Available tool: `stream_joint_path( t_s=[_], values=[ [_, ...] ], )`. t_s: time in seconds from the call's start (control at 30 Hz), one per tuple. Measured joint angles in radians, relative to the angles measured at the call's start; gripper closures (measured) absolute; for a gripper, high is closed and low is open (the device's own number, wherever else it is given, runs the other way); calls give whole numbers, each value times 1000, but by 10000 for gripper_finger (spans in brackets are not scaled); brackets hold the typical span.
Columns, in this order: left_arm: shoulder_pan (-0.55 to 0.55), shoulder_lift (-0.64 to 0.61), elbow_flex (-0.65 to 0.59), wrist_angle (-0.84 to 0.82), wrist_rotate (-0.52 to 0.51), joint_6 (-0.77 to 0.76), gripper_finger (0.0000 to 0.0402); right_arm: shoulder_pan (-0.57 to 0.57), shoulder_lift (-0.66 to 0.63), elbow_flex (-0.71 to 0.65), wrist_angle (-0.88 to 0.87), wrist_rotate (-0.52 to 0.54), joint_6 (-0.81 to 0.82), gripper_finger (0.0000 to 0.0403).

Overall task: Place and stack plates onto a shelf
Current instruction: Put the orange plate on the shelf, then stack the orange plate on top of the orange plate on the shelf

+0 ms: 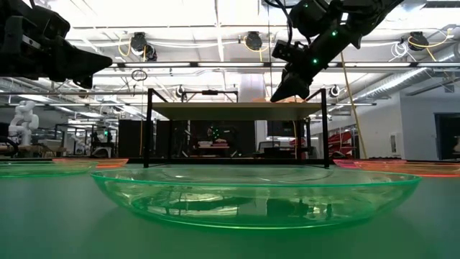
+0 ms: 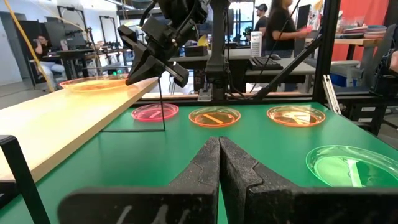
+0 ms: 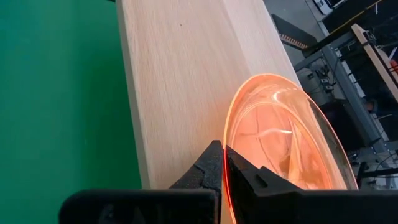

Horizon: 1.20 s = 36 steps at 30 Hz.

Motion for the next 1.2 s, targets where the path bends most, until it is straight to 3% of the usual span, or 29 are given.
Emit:
stream_joint_path(
  t_s=[0.6,0.9,1.2],
  values=[
    [0,0,0,0,0,0,398,4,0,0,75,0,2,307],
    [0,0,0,0,0,0,398,59,0,0,144,0,-25,298],
    [0,0,0,0,0,0,398,202,-33,-1,198,-1,-26,298]
  ],
)
